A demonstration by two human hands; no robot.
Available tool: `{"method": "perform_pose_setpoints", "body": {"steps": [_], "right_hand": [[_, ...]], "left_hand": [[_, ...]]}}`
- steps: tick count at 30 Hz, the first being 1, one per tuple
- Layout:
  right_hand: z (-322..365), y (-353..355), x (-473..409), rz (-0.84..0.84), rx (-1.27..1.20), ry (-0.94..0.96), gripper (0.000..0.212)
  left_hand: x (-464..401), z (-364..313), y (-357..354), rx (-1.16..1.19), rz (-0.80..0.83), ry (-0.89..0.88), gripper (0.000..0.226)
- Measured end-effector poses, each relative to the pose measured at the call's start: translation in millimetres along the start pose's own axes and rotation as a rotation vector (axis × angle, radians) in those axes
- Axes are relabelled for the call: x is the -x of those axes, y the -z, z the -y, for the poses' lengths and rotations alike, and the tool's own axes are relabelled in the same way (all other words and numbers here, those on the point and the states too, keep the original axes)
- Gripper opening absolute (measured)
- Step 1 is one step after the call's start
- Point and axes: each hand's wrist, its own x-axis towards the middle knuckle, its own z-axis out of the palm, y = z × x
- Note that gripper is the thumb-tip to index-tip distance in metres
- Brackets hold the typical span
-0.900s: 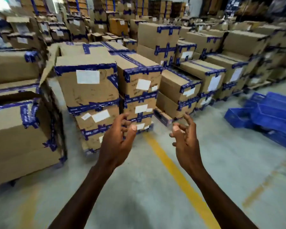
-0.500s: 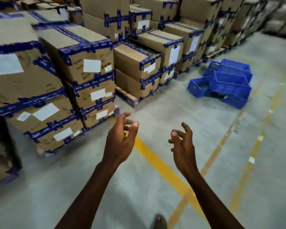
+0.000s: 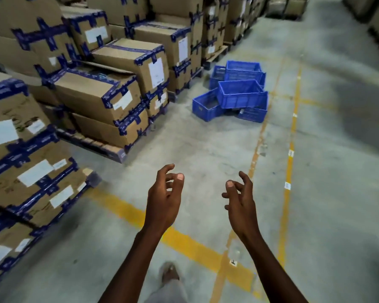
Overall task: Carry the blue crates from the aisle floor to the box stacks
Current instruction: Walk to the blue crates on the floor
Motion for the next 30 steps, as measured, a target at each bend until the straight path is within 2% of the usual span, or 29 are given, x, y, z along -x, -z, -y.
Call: {"method": "perform_pose_setpoints", "body": {"steps": [5, 8, 11, 15, 21, 27, 30], "right_hand": [[-8.5, 5.9, -126.6, -0.092, -0.009, -0.004, 0.053], [-7.0, 4.1, -207.7, -0.13, 0.026, -0.005, 0.049], [4.9, 3.6, -283.7, -0.167, 0.046, -0.027, 0.054], [21.9, 10.4, -390.1, -0.211, 0.034, -0.047, 0.075], [21.3, 24.0, -536.5, -0.283, 0.01, -0.059, 0.062], [-16.8, 60.8, -704.1, -0.33, -0.018, -0.107, 0.058], [-25.7, 82.0, -792.6, -0.323, -0.023, -0.154, 0.054]], "left_hand": [[-123.3, 5.3, -71.7, 0.034, 0.065, -0.019, 0.043], [-204.8, 7.7, -111.4, 0.066, 0.094, -0.011, 0.035], [-286.2, -0.5, -149.3, 0.079, 0.145, -0.006, 0.037], [-388.6, -20.1, -204.4, 0.086, 0.215, -0.013, 0.043], [-518.7, -24.1, -291.3, 0.023, 0.31, -0.033, 0.047], [-654.8, -7.8, -412.1, -0.009, 0.323, -0.012, 0.032], [-719.3, -12.3, -471.1, -0.047, 0.331, 0.026, 0.039]]}}
